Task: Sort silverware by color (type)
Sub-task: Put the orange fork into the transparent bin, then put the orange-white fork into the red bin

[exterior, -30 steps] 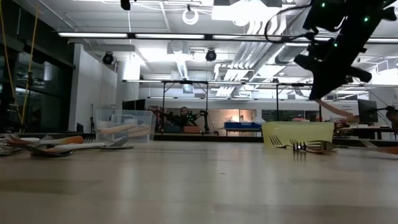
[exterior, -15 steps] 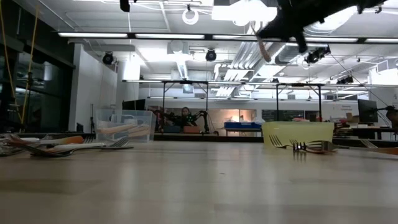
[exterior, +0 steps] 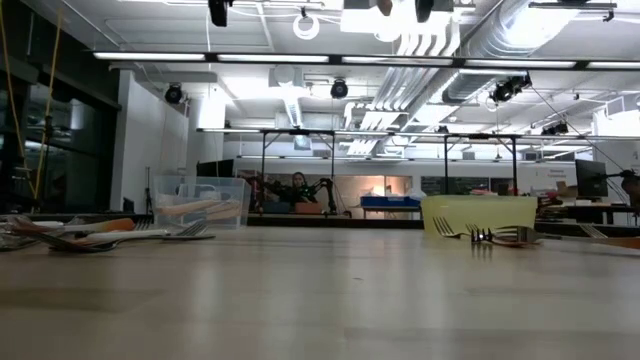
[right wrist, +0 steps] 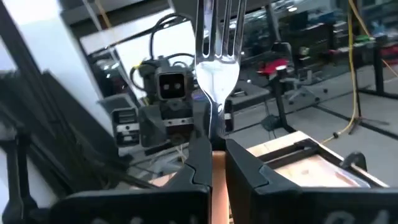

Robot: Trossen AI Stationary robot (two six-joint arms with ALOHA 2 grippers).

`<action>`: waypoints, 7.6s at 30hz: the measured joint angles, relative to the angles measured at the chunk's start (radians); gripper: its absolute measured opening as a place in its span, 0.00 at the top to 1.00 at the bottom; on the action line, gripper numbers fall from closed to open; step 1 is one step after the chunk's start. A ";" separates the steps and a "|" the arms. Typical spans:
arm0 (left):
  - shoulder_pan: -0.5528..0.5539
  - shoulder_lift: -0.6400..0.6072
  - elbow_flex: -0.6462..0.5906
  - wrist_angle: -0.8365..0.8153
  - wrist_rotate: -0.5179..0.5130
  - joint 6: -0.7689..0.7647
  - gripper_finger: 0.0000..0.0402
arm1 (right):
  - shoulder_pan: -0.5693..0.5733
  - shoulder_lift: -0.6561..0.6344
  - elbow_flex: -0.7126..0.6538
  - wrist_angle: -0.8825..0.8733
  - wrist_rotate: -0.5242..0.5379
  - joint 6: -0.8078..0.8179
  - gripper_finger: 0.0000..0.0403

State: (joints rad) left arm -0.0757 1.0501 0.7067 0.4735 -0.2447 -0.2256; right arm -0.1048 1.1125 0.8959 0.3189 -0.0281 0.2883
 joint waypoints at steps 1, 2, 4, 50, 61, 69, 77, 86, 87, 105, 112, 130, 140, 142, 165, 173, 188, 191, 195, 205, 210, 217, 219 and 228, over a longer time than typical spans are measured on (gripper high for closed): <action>0.000 0.003 0.000 0.001 0.000 0.000 0.57 | -0.001 0.006 0.011 -0.007 -0.011 -0.010 0.99; 0.000 0.004 0.000 -0.004 0.000 -0.002 0.57 | -0.001 0.009 0.018 -0.012 -0.016 -0.020 0.99; 0.000 0.005 0.000 -0.002 0.000 -0.007 0.57 | -0.001 0.010 0.024 -0.009 -0.018 -0.028 0.99; 0.095 0.339 0.255 -0.114 0.087 -0.051 0.87 | 0.012 0.176 0.026 0.195 -0.033 -0.001 0.86; 0.115 0.123 0.255 -0.454 -0.056 0.094 0.87 | -0.017 0.015 0.025 -0.125 0.048 -0.025 0.58; 0.105 -0.136 0.072 -0.405 -0.086 0.071 0.87 | -0.020 -0.145 0.025 -0.328 0.086 -0.087 0.45; 0.066 -0.267 -0.069 -0.355 -0.075 0.070 0.87 | -0.020 -0.192 0.025 -0.367 0.089 -0.088 0.44; 0.070 -0.270 -0.073 -0.383 -0.091 0.039 0.87 | -0.020 -0.188 0.025 -0.368 0.089 -0.088 0.44; 0.075 -0.270 -0.073 -0.384 -0.092 0.036 0.87 | -0.020 -0.188 0.025 -0.368 0.089 -0.088 0.44; 0.569 -0.036 -0.061 -0.882 0.045 -0.162 0.87 | -0.020 -0.144 0.025 -0.406 0.089 -0.049 0.44; 0.615 0.145 -0.061 -0.900 0.060 -0.166 0.87 | -0.019 -0.101 0.025 -0.420 0.089 -0.017 0.44; 0.614 0.285 -0.060 -0.915 0.048 -0.235 0.87 | -0.019 -0.092 0.025 -0.420 0.089 -0.019 0.44; 0.614 0.288 -0.063 -0.921 0.059 -0.279 0.61 | -0.019 -0.092 0.025 -0.420 0.089 -0.020 0.44; 0.614 0.288 -0.063 -0.919 0.059 -0.279 0.57 | -0.019 -0.092 0.025 -0.420 0.089 -0.024 0.44; 0.610 -0.129 -0.009 -0.867 0.083 -0.312 0.55 | -0.019 -0.092 0.025 -0.408 0.089 -0.027 0.44; 0.531 -0.299 0.013 -0.345 0.162 -0.191 0.55 | -0.019 -0.092 0.025 -0.360 0.089 -0.027 0.44; 0.258 -0.321 0.010 -0.283 0.153 -0.002 0.55 | -0.019 -0.092 0.025 -0.294 0.089 -0.048 0.44; 0.227 -0.294 0.010 -0.266 0.107 0.051 0.55 | -0.019 -0.092 0.025 -0.294 0.089 -0.079 0.44; 0.214 -0.264 0.010 -0.247 0.096 0.088 0.55 | -0.019 -0.092 0.025 -0.294 0.089 -0.087 0.44; 0.210 -0.245 0.010 -0.234 0.096 0.089 0.55 | -0.019 -0.092 0.025 -0.298 0.089 -0.087 0.44; 0.210 -0.245 0.010 -0.235 0.096 0.080 0.55 | -0.019 -0.092 0.025 -0.310 0.089 -0.088 0.44; 0.210 -0.245 0.010 -0.235 0.096 0.072 0.55 | -0.019 -0.092 0.025 -0.376 0.089 -0.056 0.44; 0.210 -0.245 0.010 -0.235 0.096 0.072 0.55 | -0.019 -0.093 0.025 -0.478 0.089 -0.017 0.44; 0.210 -0.245 0.010 -0.236 0.096 0.059 0.55 | -0.017 -0.073 0.009 -1.148 0.067 0.280 0.44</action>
State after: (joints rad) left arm 0.1345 0.8051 0.7170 0.2377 -0.1486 -0.1666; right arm -0.1214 1.0392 0.9044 -0.8294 0.0386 0.5685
